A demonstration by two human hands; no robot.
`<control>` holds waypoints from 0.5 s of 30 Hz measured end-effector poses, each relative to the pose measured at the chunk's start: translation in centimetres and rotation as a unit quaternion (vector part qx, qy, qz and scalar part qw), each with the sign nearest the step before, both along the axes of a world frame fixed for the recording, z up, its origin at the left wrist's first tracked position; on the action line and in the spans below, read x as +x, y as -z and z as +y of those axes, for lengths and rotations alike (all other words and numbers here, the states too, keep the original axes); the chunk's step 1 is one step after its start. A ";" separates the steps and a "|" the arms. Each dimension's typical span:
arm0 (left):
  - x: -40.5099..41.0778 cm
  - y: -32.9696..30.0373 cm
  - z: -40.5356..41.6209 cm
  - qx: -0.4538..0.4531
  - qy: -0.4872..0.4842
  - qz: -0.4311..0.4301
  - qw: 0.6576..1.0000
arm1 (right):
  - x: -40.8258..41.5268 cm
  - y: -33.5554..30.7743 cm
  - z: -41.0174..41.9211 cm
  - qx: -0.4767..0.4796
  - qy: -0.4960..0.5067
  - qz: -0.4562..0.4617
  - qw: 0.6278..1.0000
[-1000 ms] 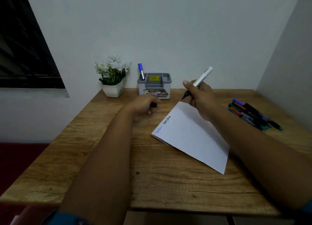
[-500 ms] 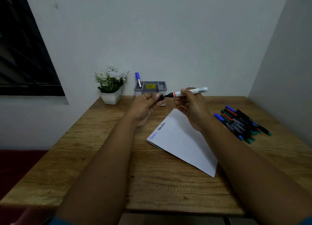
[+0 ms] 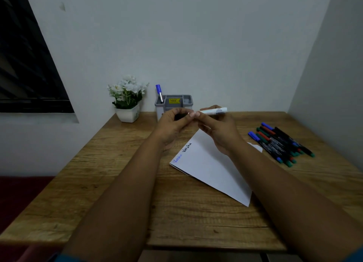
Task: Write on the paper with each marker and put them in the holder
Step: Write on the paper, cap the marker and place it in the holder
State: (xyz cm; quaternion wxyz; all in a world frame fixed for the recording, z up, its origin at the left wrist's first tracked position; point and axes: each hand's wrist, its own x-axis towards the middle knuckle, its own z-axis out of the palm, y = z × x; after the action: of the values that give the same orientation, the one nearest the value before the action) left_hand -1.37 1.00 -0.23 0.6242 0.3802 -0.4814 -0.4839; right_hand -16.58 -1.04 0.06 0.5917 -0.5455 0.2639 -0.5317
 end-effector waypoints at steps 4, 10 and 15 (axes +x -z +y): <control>1.0 -0.1 -0.1 -0.025 -0.035 -0.108 0.993 | 0.1 0.2 -0.1 0.033 -0.014 0.003 0.999; 1.8 -0.3 -0.1 -0.039 -0.071 -0.232 0.969 | 0.2 0.3 -0.3 0.087 -0.007 0.018 0.996; 2.6 -0.2 0.0 -0.040 -0.100 -0.274 0.956 | -0.5 0.4 -1.0 -0.046 0.079 0.152 0.984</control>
State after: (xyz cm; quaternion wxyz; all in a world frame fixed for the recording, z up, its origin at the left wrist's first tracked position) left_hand 1.20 0.96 -0.05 0.5283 0.5194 -0.6120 -0.2767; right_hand -17.04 -2.01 -0.35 0.4751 -0.6243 0.3682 -0.4989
